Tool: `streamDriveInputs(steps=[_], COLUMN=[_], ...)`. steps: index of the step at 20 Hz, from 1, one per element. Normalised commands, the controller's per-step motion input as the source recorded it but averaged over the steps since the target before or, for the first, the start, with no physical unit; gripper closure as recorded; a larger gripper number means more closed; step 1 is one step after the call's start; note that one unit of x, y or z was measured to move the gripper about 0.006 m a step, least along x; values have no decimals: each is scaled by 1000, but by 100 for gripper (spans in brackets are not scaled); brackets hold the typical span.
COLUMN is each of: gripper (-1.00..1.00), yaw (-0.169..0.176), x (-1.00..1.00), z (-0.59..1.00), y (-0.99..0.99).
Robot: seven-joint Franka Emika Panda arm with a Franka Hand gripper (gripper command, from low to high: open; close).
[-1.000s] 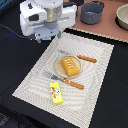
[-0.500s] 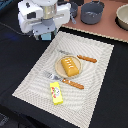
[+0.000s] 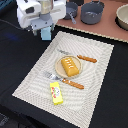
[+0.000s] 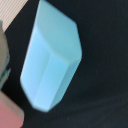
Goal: Place the bread, butter, and milk from the table onto the serving area.
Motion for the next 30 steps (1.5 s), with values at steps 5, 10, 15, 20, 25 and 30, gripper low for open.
streamDriveInputs(steps=[5, 10, 15, 20, 25, 30], gripper=[-100, -100, -100, -100, -100, -100], yaw=[186, 195, 154, 84, 56, 53], x=[-278, -111, -127, -62, -74, -91], z=[10, -24, -143, -110, -292, -347], y=[374, 70, -30, -50, -32, -105])
